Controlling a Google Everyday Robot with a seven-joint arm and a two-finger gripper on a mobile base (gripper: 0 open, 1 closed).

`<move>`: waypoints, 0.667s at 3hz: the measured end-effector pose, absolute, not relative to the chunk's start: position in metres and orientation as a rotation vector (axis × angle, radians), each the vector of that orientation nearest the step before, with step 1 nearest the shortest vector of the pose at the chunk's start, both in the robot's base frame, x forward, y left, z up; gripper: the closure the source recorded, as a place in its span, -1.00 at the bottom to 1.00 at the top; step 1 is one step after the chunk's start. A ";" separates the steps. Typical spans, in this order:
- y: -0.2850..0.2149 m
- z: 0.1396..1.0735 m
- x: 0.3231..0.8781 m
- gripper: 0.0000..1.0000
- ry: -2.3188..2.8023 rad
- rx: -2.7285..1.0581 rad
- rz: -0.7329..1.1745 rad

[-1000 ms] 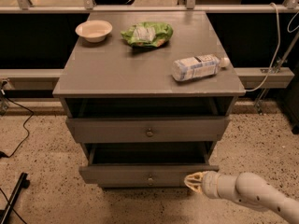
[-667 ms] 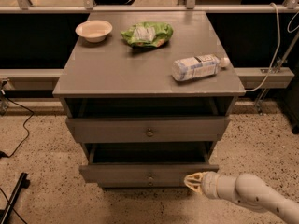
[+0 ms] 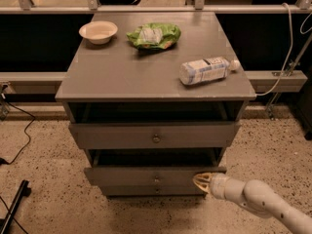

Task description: Close middle drawer

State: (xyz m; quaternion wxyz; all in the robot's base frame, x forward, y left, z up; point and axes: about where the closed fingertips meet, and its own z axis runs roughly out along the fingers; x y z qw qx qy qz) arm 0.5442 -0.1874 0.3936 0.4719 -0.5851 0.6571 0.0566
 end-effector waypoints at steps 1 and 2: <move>-0.188 0.388 0.564 1.00 1.588 -1.387 0.128; -0.186 0.383 0.579 1.00 1.565 -1.365 0.128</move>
Offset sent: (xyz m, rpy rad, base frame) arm 0.0463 -0.0016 -0.0127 0.0683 -0.0740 -0.0318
